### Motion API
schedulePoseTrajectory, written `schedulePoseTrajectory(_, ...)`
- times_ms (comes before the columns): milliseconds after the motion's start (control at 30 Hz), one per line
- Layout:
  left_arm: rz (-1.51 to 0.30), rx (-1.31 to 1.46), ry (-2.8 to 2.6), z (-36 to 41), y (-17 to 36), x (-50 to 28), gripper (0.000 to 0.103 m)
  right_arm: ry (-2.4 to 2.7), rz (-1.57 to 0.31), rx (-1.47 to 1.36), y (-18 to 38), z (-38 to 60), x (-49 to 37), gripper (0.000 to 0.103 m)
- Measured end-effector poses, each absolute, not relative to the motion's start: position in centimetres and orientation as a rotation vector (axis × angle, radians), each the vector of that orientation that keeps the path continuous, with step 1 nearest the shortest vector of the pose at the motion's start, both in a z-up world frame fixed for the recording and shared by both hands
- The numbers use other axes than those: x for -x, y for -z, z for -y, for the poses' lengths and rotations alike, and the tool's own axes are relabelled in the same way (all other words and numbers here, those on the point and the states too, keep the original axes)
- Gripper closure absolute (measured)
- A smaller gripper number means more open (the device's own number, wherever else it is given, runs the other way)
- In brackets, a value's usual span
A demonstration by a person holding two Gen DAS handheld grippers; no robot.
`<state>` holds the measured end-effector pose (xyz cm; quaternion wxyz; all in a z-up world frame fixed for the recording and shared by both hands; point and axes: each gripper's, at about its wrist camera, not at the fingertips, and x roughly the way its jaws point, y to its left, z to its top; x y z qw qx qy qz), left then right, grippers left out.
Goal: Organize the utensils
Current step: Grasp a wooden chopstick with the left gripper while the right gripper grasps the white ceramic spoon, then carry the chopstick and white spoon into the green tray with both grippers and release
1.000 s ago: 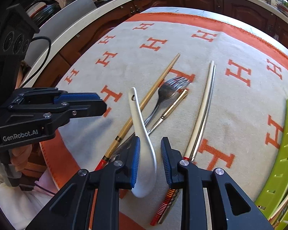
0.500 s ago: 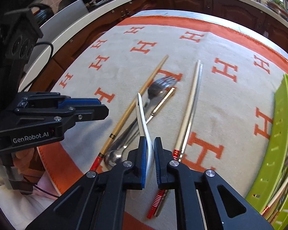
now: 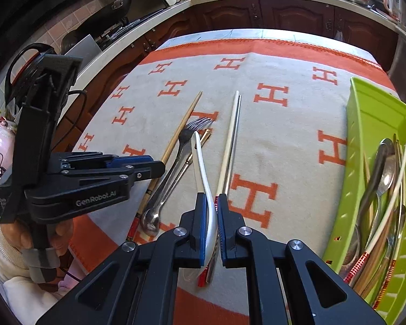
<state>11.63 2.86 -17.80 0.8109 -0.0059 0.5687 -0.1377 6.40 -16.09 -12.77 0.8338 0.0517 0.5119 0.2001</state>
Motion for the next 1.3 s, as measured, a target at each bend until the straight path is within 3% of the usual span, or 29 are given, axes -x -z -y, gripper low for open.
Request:
schedulePoseTrajectory(167,-1.184,-0.082,0.249,-1.3,17.8,-11.5,0.088,-0.41,-1.07,-0.136,12.4,16.7,-5.9,0.096)
schedulePoseTrajectory(233,-1.183,-0.082,0.235,-1.2,17.8,-11.7,0.097,-0.401,-1.062,-0.147,12.1,17.0,-5.7,0.096)
schedulePoseTrajectory(300,-1.194,-0.034,0.233,-1.8,17.8,-12.0,0.098,-0.393,-1.053,-0.165,11.8,17.6,-5.5,0.096)
schedulePoseTrajectory(500,-1.228,0.085,0.231,-3.6,17.1,-11.7,0.099,-0.361,-1.028,-0.212,10.9,19.5,-4.6,0.096)
schedulePoseTrajectory(700,-1.16,0.097,0.292,-2.7,12.5,-10.2,0.099,-0.322,-0.991,-0.268,9.6,22.1,-3.6,0.096)
schedulePoseTrajectory(1000,-1.138,0.061,0.539,5.4,7.5,-8.9,0.099,-0.143,-0.936,-0.333,8.1,29.3,-2.3,0.096)
schedulePoseTrajectory(1300,-1.189,0.012,0.684,15.3,8.7,-8.2,0.099,0.008,-0.98,-0.376,10.7,36.1,-2.5,0.096)
